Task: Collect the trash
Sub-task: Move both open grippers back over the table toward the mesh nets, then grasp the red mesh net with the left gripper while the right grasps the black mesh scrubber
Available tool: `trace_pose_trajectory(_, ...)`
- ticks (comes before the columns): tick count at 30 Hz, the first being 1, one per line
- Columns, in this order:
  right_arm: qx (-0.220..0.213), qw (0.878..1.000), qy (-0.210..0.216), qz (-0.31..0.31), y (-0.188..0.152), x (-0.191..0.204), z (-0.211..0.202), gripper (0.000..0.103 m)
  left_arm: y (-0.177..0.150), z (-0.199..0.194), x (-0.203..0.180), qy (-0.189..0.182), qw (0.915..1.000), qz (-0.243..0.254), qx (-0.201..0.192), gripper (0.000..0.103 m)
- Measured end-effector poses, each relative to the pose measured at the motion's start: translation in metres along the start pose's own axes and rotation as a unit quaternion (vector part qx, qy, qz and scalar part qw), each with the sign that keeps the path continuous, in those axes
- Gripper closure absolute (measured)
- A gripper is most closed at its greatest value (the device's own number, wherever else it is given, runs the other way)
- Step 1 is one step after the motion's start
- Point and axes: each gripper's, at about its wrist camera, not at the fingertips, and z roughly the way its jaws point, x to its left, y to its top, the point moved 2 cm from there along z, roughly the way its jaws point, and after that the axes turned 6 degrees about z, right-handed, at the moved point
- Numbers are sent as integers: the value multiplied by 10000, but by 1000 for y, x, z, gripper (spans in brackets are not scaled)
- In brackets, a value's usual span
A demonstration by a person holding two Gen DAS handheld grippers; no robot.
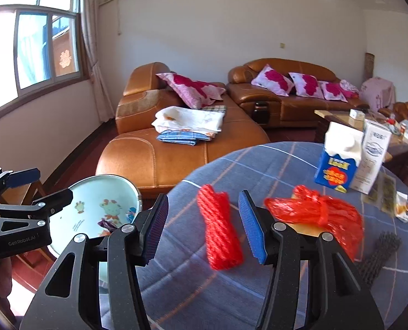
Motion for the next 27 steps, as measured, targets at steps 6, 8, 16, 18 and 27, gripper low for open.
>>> trace_pose_trajectory(6, -98, 9973, -549, 481, -9, -57, -29, 44, 11, 7, -44, -302, 9992, 269, -19, 24)
trace_pose_trajectory(8, -123, 9953, -736, 624, -11, -73, -37, 44, 13, 11, -57, -408, 9987, 318, 11, 24)
trace_pose_trajectory(16, -219, 9836, -1410, 1103, -21, -127, -58, 38, 24, 15, -104, -528, 9968, 605, -39, 23)
trace_pose_trajectory(18, -223, 9799, -1578, 1198, -24, -138, -61, 37, 28, 18, -115, -580, 9961, 668, -29, 23)
trace_pose_trajectory(27, -32, 9621, -2190, 1624, -34, -169, -57, 36, 28, 49, -149, -458, 9944, 927, 200, 23)
